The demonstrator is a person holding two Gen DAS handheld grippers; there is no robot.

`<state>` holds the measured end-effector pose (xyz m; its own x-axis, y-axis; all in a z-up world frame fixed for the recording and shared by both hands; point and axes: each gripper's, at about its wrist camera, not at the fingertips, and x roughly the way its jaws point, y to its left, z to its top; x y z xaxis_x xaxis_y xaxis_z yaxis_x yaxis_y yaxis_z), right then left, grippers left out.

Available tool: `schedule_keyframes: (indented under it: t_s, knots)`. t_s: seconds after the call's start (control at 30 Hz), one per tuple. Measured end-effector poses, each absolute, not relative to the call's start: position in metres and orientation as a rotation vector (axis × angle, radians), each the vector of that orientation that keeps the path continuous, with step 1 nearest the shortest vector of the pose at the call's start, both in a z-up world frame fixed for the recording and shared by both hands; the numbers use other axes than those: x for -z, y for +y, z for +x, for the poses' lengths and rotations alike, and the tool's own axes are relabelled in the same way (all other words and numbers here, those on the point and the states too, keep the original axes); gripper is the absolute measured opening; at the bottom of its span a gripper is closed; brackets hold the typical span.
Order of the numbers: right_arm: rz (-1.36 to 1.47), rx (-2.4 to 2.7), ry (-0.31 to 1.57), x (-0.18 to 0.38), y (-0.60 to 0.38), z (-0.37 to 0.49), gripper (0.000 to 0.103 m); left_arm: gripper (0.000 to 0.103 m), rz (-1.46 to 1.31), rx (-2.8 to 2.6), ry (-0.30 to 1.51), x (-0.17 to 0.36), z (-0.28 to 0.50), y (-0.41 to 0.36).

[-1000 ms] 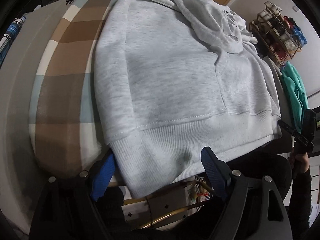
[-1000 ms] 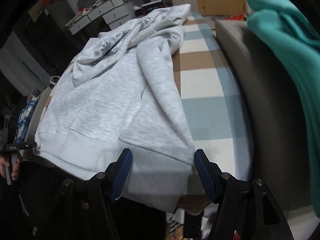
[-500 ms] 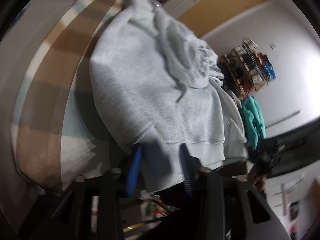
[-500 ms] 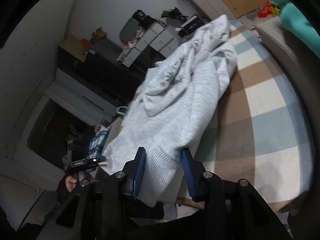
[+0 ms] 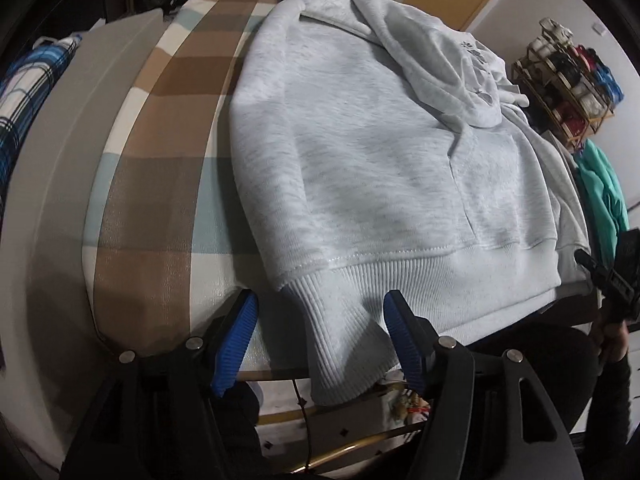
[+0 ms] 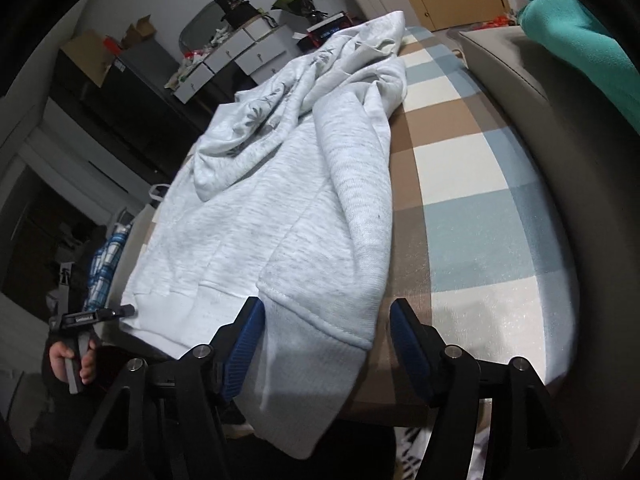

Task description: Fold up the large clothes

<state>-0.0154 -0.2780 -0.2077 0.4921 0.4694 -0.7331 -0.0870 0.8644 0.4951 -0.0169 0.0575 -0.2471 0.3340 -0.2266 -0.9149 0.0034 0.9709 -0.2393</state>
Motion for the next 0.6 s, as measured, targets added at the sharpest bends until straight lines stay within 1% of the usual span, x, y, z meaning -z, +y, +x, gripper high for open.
schedule_keyframes:
  t_s: [0.07,0.1,0.13,0.17,0.2,0.23,0.3,0.4,0.53,0.6]
  knots:
    - [0.419,-0.342,1.024,0.208,-0.276,-0.014,0.041,0.026,-0.198,0.142,1.21,0.248,-0.018,0.058]
    - [0.396,-0.31,1.022,0.204,-0.274,-0.015,0.038,0.009,-0.22,0.151,1.221,0.251,-0.017,0.061]
    - [0.383,-0.293,1.015,0.201,-0.273,-0.015,0.031,0.007,-0.244,0.165,1.217,0.251,-0.017,0.063]
    - [0.37,-0.282,1.0,0.195,-0.272,-0.017,0.027,0.005,-0.247,0.17,1.211,0.251,-0.017,0.062]
    - [0.354,-0.279,0.98,0.187,-0.27,-0.018,0.025,0.005,-0.239,0.168,1.198,0.248,-0.018,0.063]
    - [0.325,-0.267,0.958,0.177,-0.267,-0.021,0.021,0.005,-0.222,0.167,1.19,0.246,-0.019,0.061]
    - [0.264,-0.23,0.923,0.163,-0.266,-0.026,0.02,0.005,-0.162,0.145,1.169,0.24,-0.024,0.06]
    - [0.183,-0.158,0.952,0.16,-0.268,-0.024,0.019,0.005,-0.094,0.116,1.169,0.244,-0.025,0.062]
    - [0.051,-0.093,1.051,0.187,-0.263,-0.02,0.019,0.005,-0.123,0.109,1.185,0.247,-0.023,0.067]
    - [0.015,-0.085,1.059,0.193,-0.258,-0.022,0.02,0.005,-0.167,0.147,1.18,0.243,-0.023,0.068]
